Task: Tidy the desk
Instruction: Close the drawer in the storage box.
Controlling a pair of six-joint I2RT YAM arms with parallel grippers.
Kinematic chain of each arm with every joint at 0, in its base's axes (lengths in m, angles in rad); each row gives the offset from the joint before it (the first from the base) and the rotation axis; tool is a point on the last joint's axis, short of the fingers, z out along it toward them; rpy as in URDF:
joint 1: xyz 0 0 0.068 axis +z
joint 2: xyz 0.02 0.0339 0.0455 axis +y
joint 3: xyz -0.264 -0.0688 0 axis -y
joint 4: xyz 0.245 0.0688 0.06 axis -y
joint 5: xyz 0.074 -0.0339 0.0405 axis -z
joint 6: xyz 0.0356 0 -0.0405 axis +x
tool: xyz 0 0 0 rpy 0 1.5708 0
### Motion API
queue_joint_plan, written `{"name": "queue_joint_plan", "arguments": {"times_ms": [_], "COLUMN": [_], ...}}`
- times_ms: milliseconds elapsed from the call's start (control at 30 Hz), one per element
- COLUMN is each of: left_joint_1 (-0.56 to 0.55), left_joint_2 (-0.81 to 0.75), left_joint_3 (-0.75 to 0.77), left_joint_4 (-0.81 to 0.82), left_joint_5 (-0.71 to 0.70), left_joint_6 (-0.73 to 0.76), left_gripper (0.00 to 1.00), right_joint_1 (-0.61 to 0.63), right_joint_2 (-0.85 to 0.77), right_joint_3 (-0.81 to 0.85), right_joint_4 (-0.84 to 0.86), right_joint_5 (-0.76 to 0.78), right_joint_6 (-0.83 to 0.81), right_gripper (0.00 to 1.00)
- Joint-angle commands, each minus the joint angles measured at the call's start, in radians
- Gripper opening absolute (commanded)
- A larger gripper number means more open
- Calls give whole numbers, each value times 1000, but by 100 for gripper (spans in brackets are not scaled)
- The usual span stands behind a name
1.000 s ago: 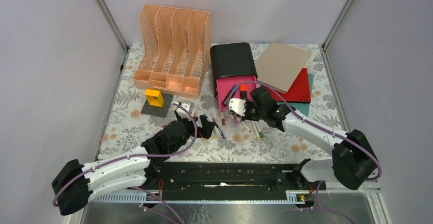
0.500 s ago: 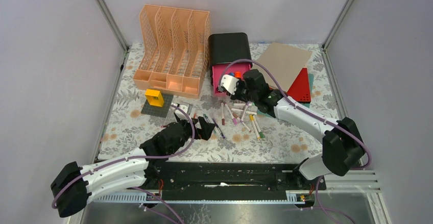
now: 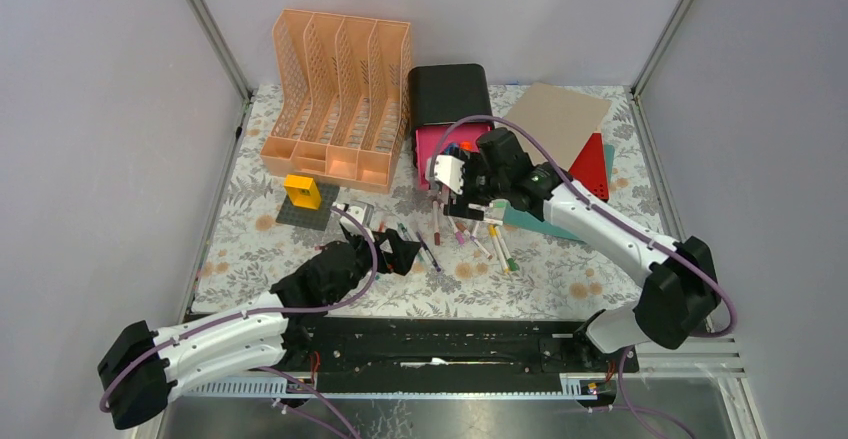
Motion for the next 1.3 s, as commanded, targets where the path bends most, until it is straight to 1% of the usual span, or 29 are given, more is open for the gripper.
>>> {"name": "queue_joint_plan", "arguments": {"times_ms": [0,67,100,133,200,267,300,400,500,633,767,833,933,967,1033,1167,1267], "left_joint_1": [4,5,4,4,4,4,4,5,5,6,5,5,4,5,6,5,4], "left_joint_2": [-12,-13,-12,-12,-10,-5,-1,12,39,74,102,106,102,101,96,87,86], "left_joint_3": [-1,-3,-5,-7,-13,-17,-18,-12,2,17,32,34,30,30,28,27,25], "left_joint_4": [27,26,26,28,31,34,37,39,39,54,56,52,50,49,46,42,45], "left_joint_5": [3,1,-1,-2,-6,-13,-18,-23,-27,-23,-16,-14,-16,-15,-17,-18,-15], "left_joint_6": [-7,-7,-9,-10,-10,-10,-7,0,9,8,3,1,-5,-6,-7,-10,-10], "left_gripper": [99,99,99,99,99,99,99,99,99,99,99,99,99,99,99,99,99], "right_joint_1": [0,2,3,2,4,10,17,43,55,57,57,57,57,57,56,57,57], "right_joint_2": [-47,-36,-28,-21,-14,-14,-13,-4,24,81,140,168,186,178,143,65,63], "right_joint_3": [4,-49,-82,-116,-204,-296,-339,-472,-540,-575,-583,-588,-604,-604,-579,-481,-423], "right_joint_4": [-134,-74,-33,22,158,306,410,629,789,937,1032,1098,1217,1233,1194,1011,947], "right_joint_5": [-163,-133,-102,-67,10,76,101,198,276,326,342,364,394,396,392,386,389], "right_joint_6": [-110,-102,-97,-92,-87,-97,-103,-135,-182,-246,-288,-319,-367,-376,-373,-311,-291], "right_gripper": [78,62,52,43,28,22,21,21,21,20,21,26,39,44,52,60,65]}}
